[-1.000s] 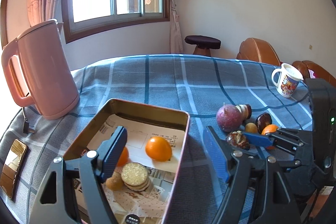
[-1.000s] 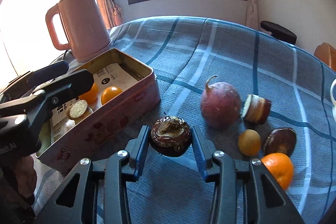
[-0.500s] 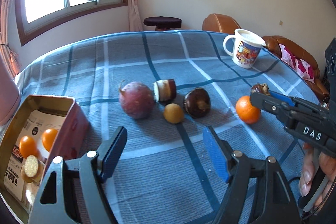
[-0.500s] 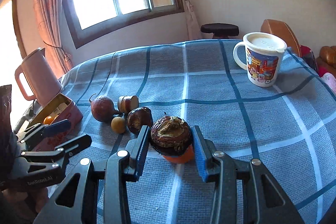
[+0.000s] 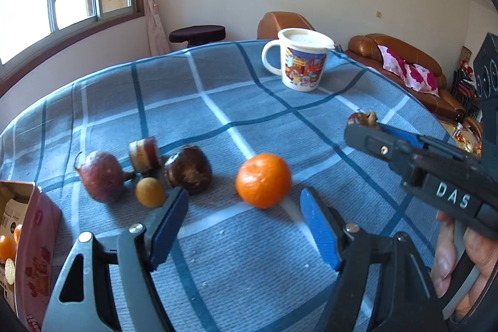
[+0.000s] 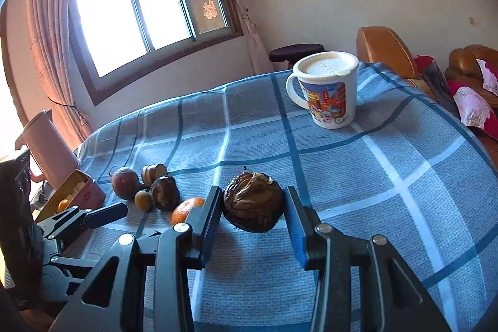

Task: Organize fruits
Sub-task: 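Grasp the brown round fruit with the right gripper while the left gripper approaches the orange, then grasp the orange with the left gripper and lift it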

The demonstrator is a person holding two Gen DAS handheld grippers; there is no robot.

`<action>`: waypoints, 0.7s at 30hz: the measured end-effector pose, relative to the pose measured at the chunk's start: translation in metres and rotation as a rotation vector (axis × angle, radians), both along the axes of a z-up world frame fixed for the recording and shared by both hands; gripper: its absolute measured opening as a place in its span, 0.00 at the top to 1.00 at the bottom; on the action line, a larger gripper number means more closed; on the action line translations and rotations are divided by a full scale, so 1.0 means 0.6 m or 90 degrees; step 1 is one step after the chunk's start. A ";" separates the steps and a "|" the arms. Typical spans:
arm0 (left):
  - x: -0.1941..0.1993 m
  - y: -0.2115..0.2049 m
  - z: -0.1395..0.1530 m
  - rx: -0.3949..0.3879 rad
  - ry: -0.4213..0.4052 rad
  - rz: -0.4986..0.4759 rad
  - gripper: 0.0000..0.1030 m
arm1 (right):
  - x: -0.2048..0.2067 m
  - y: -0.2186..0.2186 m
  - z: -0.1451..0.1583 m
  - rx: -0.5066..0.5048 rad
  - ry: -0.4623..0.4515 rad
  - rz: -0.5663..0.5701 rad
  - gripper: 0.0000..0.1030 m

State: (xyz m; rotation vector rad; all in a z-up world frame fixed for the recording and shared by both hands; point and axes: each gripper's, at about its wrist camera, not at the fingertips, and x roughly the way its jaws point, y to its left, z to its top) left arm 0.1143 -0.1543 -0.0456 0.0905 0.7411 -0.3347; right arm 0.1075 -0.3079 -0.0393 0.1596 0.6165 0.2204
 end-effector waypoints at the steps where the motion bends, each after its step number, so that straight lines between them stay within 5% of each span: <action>1: 0.009 -0.007 -0.002 0.000 0.009 -0.001 0.25 | -0.001 -0.005 -0.003 0.001 0.002 -0.002 0.59; 12: 0.041 -0.042 -0.029 -0.008 0.054 -0.044 0.40 | -0.011 -0.009 -0.016 -0.009 0.000 -0.017 0.59; 14: 0.046 -0.045 -0.035 -0.001 0.063 -0.048 0.52 | -0.012 -0.008 -0.016 -0.014 -0.002 -0.020 0.59; 21: 0.034 -0.032 -0.030 0.009 0.045 -0.044 0.53 | -0.017 0.000 -0.012 -0.011 -0.007 -0.014 0.59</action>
